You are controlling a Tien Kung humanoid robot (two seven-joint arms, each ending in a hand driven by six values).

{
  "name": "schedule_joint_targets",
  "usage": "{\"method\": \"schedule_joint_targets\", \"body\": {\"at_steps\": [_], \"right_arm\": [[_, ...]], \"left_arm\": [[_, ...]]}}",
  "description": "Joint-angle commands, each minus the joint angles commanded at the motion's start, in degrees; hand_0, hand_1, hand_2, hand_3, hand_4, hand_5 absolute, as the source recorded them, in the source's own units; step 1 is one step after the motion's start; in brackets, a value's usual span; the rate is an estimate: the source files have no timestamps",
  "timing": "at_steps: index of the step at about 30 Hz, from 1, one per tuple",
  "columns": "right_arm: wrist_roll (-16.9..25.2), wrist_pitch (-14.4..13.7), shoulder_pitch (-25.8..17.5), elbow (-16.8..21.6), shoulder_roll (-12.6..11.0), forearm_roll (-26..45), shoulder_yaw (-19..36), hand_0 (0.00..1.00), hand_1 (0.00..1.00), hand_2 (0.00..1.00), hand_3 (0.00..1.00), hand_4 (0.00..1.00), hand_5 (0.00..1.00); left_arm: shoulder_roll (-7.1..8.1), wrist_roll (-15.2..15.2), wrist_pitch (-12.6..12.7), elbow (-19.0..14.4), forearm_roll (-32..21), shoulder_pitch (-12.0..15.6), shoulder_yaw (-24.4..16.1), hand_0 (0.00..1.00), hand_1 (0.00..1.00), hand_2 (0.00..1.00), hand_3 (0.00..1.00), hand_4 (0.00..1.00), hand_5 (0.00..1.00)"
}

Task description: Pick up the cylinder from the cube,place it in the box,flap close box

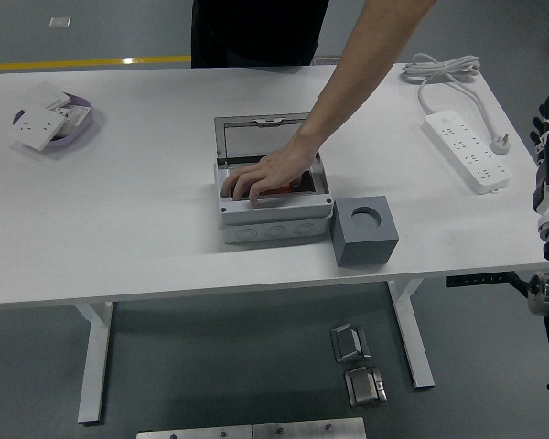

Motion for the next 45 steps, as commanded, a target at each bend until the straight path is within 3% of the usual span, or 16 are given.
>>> {"method": "schedule_joint_targets", "body": {"at_steps": [8,9,14,15,21,22,25,27,28,35,39,40,45], "right_arm": [[3.3,-2.1,-0.2,-0.8,0.2,5.5,0.6,0.998,0.988,0.998,0.998,0.998,0.998],[4.0,-2.4,-0.2,-0.9,0.2,6.3,0.7,0.998,0.937,0.988,0.998,0.998,0.998],[6.0,-2.3,-0.3,-1.3,0.2,9.0,1.0,0.998,0.937,0.988,0.998,0.998,0.998],[6.2,-2.1,-0.3,-1.4,0.2,9.2,1.0,0.934,0.861,0.921,0.938,0.998,0.889],[7.0,-1.5,-0.2,-1.9,0.4,10.2,0.8,0.934,0.861,0.921,0.938,0.998,0.889],[7.1,-1.4,-0.2,-2.1,0.5,10.4,0.7,0.916,0.842,0.896,0.888,0.998,0.94],[7.6,-1.2,-0.3,-2.4,0.7,11.0,0.3,0.916,0.842,0.896,0.888,0.998,0.94],[7.8,-1.2,-0.4,-2.5,0.8,10.7,0.0,0.916,0.842,0.896,0.888,0.998,0.94],[7.8,-1.3,-0.4,-2.5,0.9,10.5,-0.1,0.914,0.838,0.892,0.875,0.998,0.998],[8.7,-4.0,-0.1,-3.5,1.4,6.7,-4.5,0.903,0.831,0.876,0.853,0.998,0.998],[9.8,-3.9,0.5,-4.6,1.8,6.0,-7.8,0.903,0.831,0.876,0.853,0.998,0.998],[9.8,-3.8,0.7,-4.8,1.9,5.7,-8.7,0.871,0.801,0.82,0.806,0.998,0.998],[7.8,-4.1,1.7,-5.2,2.4,0.8,-12.7,0.871,0.801,0.82,0.806,0.998,0.998]], "left_arm": [[-0.07,0.0,0.0,0.0,0.0,0.0,0.0,0.597,0.622,0.577,0.612,0.671,0.301],[-0.08,0.0,0.0,0.0,0.0,0.0,0.0,0.597,0.623,0.577,0.612,0.671,0.301],[-0.07,0.0,0.0,0.0,0.1,0.1,0.0,0.597,0.623,0.577,0.612,0.671,0.301],[-0.07,0.0,0.0,0.0,0.1,0.1,0.0,0.597,0.623,0.576,0.612,0.671,0.301],[-0.12,0.0,0.0,0.0,0.0,0.0,0.1,0.597,0.623,0.576,0.612,0.671,0.301],[-0.13,0.0,0.0,0.0,0.0,0.0,0.1,0.597,0.623,0.576,0.611,0.671,0.301],[-0.18,-0.1,0.0,0.0,0.0,0.0,0.1,0.597,0.623,0.576,0.611,0.671,0.301],[-0.2,0.0,0.0,0.0,0.0,0.1,0.1,0.597,0.623,0.576,0.611,0.671,0.301],[-0.2,0.0,0.0,0.0,0.0,0.1,0.1,0.597,0.623,0.576,0.612,0.671,0.301],[-0.23,0.0,0.0,0.0,0.2,0.1,0.1,0.597,0.623,0.577,0.612,0.671,0.3],[-0.28,0.0,-0.1,0.0,0.2,-0.1,0.2,0.597,0.623,0.577,0.612,0.671,0.3],[-0.28,0.0,-0.1,0.0,0.2,-0.1,0.2,0.597,0.623,0.576,0.612,0.671,0.301],[-0.22,0.0,-0.1,0.0,0.4,0.0,0.1,0.597,0.623,0.576,0.612,0.671,0.301]]}}
